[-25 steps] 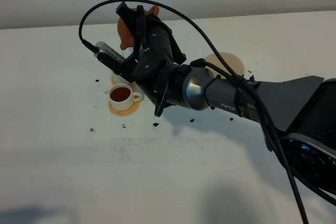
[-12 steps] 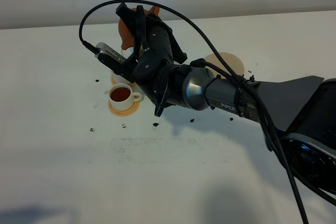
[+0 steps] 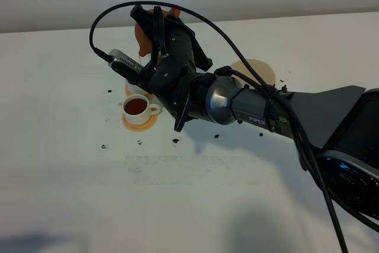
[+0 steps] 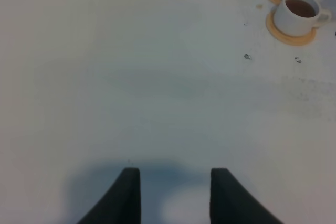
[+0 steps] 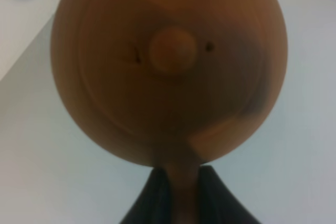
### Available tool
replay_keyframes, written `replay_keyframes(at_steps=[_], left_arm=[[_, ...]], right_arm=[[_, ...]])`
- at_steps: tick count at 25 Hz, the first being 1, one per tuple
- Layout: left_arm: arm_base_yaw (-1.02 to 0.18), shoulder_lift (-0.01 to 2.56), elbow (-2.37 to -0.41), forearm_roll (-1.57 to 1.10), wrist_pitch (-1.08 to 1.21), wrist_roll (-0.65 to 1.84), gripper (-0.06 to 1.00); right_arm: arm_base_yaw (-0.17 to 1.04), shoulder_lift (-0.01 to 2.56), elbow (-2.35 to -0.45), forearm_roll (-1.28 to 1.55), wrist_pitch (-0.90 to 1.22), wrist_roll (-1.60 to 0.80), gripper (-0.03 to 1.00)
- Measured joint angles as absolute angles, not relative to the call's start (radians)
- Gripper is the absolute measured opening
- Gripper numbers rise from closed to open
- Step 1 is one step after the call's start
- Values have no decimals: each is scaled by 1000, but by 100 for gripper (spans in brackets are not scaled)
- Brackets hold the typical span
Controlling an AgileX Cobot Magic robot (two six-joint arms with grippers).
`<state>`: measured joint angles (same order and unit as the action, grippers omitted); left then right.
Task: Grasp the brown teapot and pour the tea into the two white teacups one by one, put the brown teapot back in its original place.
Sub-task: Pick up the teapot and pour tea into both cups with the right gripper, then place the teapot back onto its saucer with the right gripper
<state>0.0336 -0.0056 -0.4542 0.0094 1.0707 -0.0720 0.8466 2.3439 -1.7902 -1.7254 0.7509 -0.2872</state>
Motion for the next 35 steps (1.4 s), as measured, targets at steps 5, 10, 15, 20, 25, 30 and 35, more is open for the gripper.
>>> replay_keyframes(at_steps=[5,10,15,20,25,30,35], left_arm=[[34,-6,-454,9,1071,-72,31],[34,-6,-454,9,1071,-72,31],[34,-6,-454,9,1071,-72,31],[34,-6,-454,9,1071,-72,31],[34,-6,-454,9,1071,-72,31],[34,-6,-454,9,1071,-72,31],[34,-6,-454,9,1071,-72,31]], right_arm=[[847,2344,-1790,-1725,753,-283,9],[847,2342,-1790,-1697,754,-228,9],[847,2342,-1790,-1570,754,-146,9],[847,2340,-1793,-1450,744,-50,9],[843,2340,-1845,-1275,743,0,9],[808,2335,-1958,-961,759,-31,9],[755,2334,-2040,-655,811,-120,9]])
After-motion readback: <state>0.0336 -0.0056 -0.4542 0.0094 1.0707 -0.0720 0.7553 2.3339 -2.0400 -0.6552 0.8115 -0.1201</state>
